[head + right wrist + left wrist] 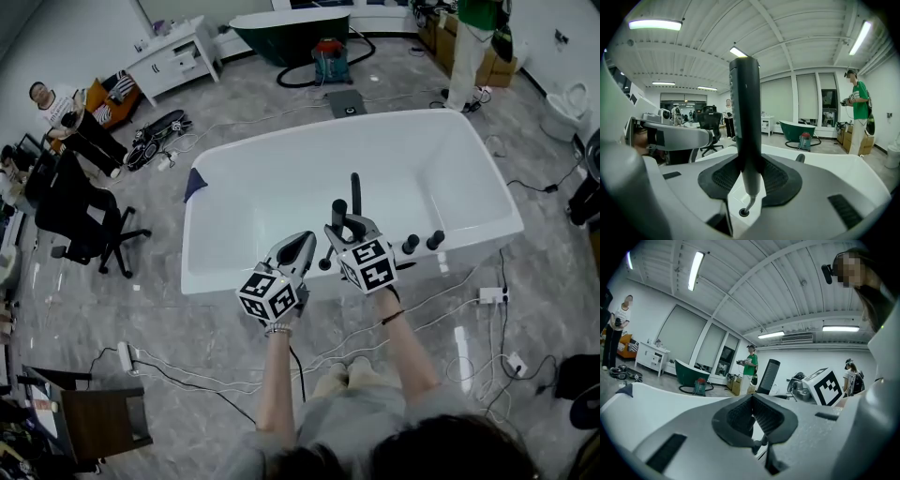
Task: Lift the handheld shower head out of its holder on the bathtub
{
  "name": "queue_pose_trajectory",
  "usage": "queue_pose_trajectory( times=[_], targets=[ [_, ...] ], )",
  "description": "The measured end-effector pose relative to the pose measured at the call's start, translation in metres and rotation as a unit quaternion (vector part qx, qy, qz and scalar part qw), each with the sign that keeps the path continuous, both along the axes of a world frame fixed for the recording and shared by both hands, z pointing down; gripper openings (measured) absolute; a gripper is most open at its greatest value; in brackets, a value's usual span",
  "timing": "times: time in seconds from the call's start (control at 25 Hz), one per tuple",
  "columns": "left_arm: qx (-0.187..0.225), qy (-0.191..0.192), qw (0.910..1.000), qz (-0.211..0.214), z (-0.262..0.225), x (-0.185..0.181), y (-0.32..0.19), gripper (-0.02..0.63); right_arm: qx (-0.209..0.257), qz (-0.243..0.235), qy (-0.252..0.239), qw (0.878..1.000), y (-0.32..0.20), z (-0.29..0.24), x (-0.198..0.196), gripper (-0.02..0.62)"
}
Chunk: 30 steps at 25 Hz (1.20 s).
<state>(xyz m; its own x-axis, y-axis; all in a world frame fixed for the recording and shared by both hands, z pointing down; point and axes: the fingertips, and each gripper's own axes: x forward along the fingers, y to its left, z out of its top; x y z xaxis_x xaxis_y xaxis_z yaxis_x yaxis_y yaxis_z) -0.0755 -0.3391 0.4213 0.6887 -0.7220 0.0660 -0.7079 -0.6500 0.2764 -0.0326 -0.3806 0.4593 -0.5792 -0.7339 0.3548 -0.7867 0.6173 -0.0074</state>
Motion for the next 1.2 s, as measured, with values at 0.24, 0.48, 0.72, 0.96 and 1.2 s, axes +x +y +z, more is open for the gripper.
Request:
queue_pose_trajectory(
  times=[0.24,0.48,0.72,0.96,1.2],
  targets=[
    [0.025,0.0,0.9995,0.019,-0.034,0.021,0.014,0.005,0.022,0.026,-0.01,0.999,0.012,-0.037,0.029,0.132],
    [0.048,-0.001,0.9981,0.038,-0.058,0.041,0.027,0.005,0.044,0.041,-0.021,0.998,0.028,-0.064,0.048,0.132],
    [0.062,0.004,0.997,0.047,-0.077,0.058,0.042,0.005,0.059,0.053,-0.033,0.996,0.045,-0.087,0.063,0.132],
    [0.073,0.005,0.9958,0.055,-0.086,0.074,0.057,0.005,0.071,0.069,-0.053,0.994,0.062,-0.106,0.081,0.132],
    [0.09,-0.004,0.9938,0.065,-0.1,0.089,0.064,0.005,0.086,0.071,-0.064,0.992,0.073,-0.125,0.091,0.132]
  ],
)
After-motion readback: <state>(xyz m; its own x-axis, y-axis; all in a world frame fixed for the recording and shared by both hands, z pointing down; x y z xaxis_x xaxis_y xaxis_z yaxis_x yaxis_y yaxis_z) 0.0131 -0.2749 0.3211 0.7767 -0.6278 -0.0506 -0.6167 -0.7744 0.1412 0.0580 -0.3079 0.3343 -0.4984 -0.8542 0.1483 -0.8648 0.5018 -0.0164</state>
